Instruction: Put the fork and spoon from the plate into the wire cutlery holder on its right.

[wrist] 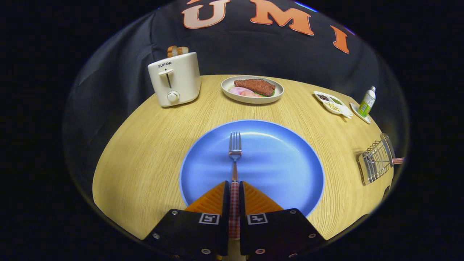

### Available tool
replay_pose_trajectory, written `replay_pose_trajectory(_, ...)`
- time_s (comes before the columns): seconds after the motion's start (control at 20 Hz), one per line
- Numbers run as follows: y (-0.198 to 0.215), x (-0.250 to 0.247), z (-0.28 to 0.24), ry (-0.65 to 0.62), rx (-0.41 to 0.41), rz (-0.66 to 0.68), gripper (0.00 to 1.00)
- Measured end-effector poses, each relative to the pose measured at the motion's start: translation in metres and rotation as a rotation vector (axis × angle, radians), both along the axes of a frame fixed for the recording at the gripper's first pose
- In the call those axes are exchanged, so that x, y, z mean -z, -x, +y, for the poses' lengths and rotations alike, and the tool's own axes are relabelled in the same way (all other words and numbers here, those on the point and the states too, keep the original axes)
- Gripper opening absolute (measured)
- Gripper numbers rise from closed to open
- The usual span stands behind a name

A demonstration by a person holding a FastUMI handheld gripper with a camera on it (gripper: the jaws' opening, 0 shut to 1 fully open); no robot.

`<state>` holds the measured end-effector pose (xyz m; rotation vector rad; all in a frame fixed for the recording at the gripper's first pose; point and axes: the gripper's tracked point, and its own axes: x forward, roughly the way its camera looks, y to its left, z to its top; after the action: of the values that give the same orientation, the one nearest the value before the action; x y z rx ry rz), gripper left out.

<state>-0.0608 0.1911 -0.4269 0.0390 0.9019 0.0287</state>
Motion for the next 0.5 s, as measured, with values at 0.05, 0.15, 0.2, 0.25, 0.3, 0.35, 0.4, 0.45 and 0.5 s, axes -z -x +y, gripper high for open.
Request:
replay_pose_trajectory(0.05,-0.001,-0.001,0.000,-0.012,0.000,-0.003,0.12)
replay_pose_trajectory(0.15,-0.003,0.000,0.000,-0.029,-0.006,-0.003,0.09)
replay_pose_trajectory(0.2,-0.003,0.000,0.000,-0.037,-0.007,-0.002,0.08)
replay_pose_trajectory(0.25,-0.004,-0.003,-0.002,-0.048,-0.003,-0.005,0.07)
replay_pose_trajectory(0.3,-0.004,-0.006,-0.002,-0.064,0.000,-0.007,0.06)
replay_pose_trajectory(0.35,-0.005,-0.010,-0.004,-0.070,0.002,-0.009,0.06)
replay_pose_trajectory(0.4,-0.007,-0.014,-0.008,-0.069,0.001,-0.017,0.06)
replay_pose_trajectory(0.45,-0.008,-0.019,-0.012,-0.064,0.000,-0.028,0.06)
replay_pose_trajectory(0.5,-0.009,-0.023,-0.016,-0.062,-0.002,-0.034,0.06)
